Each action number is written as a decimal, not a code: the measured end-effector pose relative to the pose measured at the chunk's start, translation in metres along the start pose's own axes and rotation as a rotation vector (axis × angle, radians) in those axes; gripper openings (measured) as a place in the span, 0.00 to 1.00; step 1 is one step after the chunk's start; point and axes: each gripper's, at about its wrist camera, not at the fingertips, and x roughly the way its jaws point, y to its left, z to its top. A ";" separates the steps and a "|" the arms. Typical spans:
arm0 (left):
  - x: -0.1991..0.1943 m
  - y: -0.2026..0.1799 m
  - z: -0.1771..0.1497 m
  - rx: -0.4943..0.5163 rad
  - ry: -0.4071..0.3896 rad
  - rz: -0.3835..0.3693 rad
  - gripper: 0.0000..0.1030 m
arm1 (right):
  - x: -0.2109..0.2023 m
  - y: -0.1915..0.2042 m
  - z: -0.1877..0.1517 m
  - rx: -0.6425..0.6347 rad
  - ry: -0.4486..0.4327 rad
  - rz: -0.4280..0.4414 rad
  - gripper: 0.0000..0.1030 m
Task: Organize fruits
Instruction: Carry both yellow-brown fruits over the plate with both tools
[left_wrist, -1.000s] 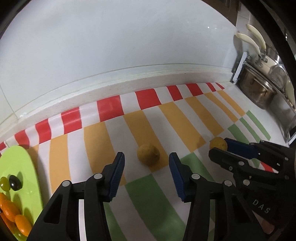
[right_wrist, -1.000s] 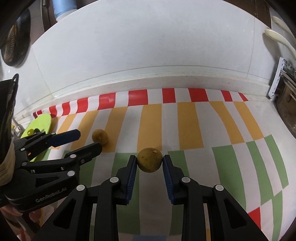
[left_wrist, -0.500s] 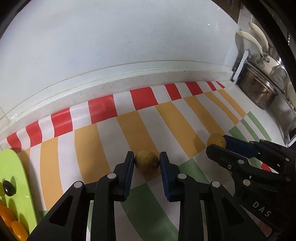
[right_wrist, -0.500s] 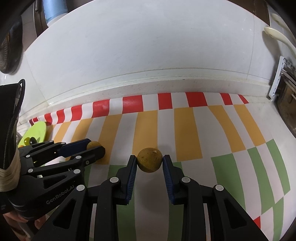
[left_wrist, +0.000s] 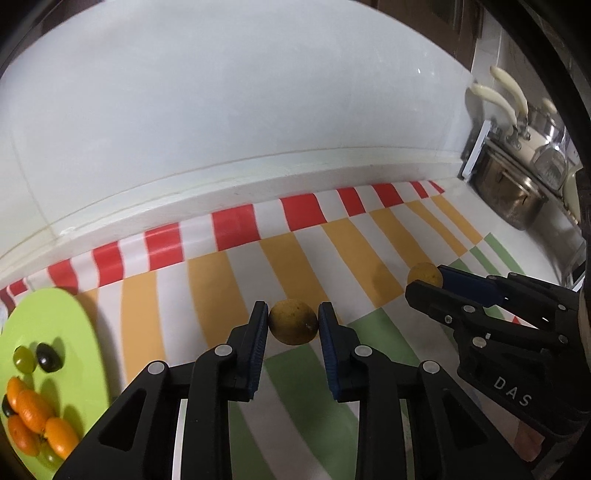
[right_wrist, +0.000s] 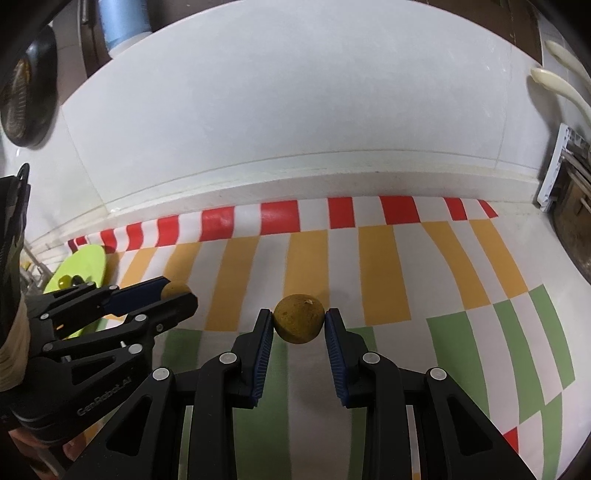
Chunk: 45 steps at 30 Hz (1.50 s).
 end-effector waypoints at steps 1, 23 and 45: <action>-0.005 0.002 -0.001 -0.006 -0.009 0.001 0.27 | -0.003 0.003 0.001 -0.006 -0.006 0.005 0.29; -0.104 0.053 -0.018 -0.111 -0.182 0.123 0.27 | -0.064 0.081 0.017 -0.145 -0.134 0.116 0.29; -0.165 0.126 -0.046 -0.222 -0.262 0.292 0.27 | -0.058 0.172 0.021 -0.279 -0.138 0.272 0.29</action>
